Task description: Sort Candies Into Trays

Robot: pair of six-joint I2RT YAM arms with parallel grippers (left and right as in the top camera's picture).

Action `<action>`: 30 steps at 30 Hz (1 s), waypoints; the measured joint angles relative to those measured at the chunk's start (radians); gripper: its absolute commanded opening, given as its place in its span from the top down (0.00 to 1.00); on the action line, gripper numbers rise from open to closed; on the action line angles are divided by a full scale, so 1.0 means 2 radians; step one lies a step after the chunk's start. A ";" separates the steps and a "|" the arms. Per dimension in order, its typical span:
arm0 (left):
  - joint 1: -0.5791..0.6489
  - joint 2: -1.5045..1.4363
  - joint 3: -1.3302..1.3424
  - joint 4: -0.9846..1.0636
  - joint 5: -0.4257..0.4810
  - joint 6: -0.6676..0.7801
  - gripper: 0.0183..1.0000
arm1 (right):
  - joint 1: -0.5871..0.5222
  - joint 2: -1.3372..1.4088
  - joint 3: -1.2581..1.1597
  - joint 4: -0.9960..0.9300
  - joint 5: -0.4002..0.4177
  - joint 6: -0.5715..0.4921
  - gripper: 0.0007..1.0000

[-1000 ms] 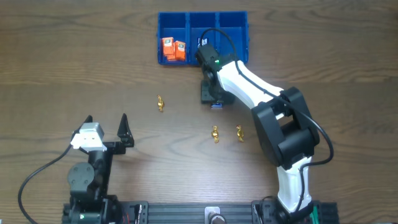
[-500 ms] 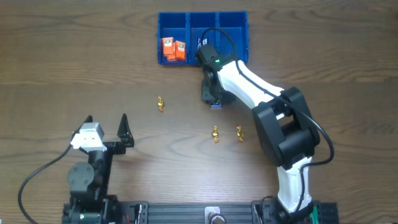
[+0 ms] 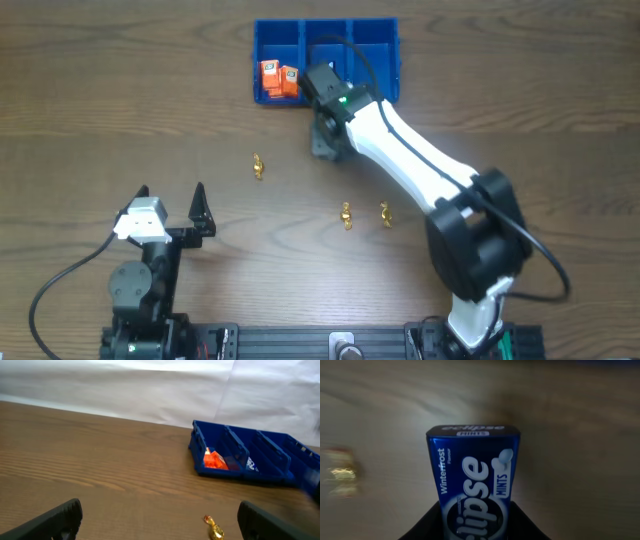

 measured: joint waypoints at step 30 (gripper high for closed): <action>0.000 0.000 0.000 0.000 0.001 0.000 0.00 | -0.072 0.233 0.368 -0.015 0.015 -0.040 0.76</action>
